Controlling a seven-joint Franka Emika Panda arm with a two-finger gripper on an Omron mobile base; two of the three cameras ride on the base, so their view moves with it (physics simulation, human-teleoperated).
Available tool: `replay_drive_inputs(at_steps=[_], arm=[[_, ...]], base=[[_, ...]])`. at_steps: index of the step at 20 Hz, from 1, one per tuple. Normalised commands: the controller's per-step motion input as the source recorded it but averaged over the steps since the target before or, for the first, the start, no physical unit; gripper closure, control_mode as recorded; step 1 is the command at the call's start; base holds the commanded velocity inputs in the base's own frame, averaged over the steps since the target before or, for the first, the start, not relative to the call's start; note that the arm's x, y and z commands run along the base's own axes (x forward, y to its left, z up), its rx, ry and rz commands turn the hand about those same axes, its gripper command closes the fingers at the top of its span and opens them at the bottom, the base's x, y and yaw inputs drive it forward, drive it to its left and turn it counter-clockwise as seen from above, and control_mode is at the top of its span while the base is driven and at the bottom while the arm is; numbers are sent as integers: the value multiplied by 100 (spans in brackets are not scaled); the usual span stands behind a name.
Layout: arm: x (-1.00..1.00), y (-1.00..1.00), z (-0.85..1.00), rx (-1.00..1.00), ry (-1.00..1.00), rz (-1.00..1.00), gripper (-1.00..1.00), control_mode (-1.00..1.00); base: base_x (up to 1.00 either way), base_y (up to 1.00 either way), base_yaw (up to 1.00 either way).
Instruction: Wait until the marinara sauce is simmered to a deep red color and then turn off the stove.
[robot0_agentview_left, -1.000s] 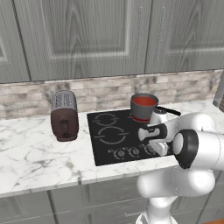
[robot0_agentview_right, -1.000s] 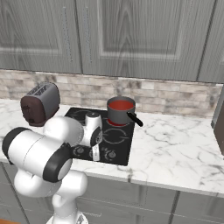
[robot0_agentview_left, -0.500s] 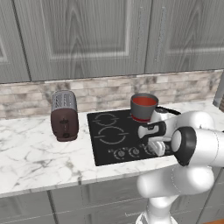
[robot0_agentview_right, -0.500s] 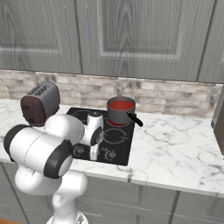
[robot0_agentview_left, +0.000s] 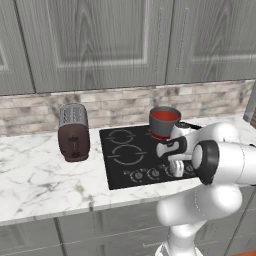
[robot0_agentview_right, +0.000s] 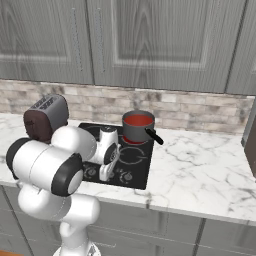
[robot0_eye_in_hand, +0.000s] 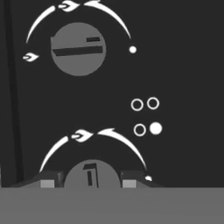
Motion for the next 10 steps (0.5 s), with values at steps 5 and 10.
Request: replay_drive_inputs(at_steps=[5,10], arm=[[-13,0,-25,0,0,-24,100,-100],[-22,-1,-30,0,0,-25,100,-100]], base=[[0,0,0],[0,0,0]])
